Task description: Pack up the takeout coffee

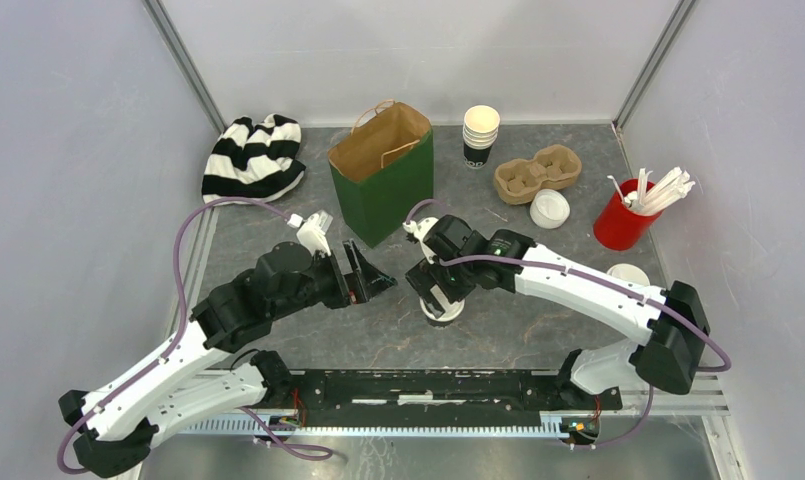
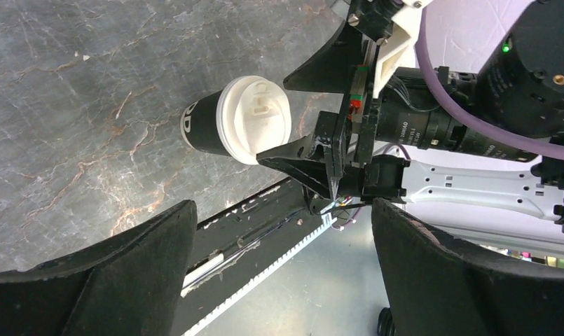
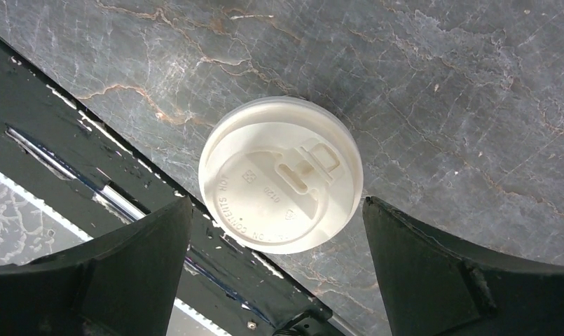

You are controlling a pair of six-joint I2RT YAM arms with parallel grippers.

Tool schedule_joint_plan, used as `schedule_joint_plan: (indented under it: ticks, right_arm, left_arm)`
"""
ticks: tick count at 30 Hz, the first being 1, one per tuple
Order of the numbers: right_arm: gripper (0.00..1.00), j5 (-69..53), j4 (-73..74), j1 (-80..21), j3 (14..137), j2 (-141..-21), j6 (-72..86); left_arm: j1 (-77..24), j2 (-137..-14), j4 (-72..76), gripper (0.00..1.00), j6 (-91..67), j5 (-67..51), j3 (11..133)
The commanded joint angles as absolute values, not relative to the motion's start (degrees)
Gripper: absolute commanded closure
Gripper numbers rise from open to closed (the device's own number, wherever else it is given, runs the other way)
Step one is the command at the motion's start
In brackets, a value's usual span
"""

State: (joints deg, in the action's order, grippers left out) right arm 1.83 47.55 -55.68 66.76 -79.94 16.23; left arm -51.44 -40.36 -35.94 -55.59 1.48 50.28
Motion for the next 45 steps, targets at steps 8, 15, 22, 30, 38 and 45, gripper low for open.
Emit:
schedule_joint_plan:
  ticks: [8,15,22,30,38,45]
  right_arm:
    - [0.02,8.7,48.2,-60.2,72.3,-84.2,19.3]
    - [0.02,14.1,50.2,-61.5,72.9,-85.7,20.0]
    - [0.08,18.8,49.1,-57.5,65.8,-80.6,22.5]
    - [0.13,22.0,46.7,-35.4,51.9,-67.8,18.2]
    - [0.13,15.3,43.0,-9.6,42.3,-60.1,12.8]
    - [0.09,13.5,44.1,-5.7,45.6,-58.3,11.4]
  left_arm:
    - [-51.2,-40.3,-36.6,0.00,-55.3,2.6,51.1]
    - [-51.2,-40.1,-36.6,0.00,-54.8,2.2,51.1]
    - [-51.2,-40.3,-37.0,0.00,-54.3,2.2,51.4]
    - [-51.2,-43.8,-36.3,0.00,-51.7,0.3,53.6]
    - [-51.2,-46.0,-35.6,0.00,-50.4,-2.4,55.6]
    - [-51.2,-47.7,-35.8,0.00,-49.0,-3.7,57.4]
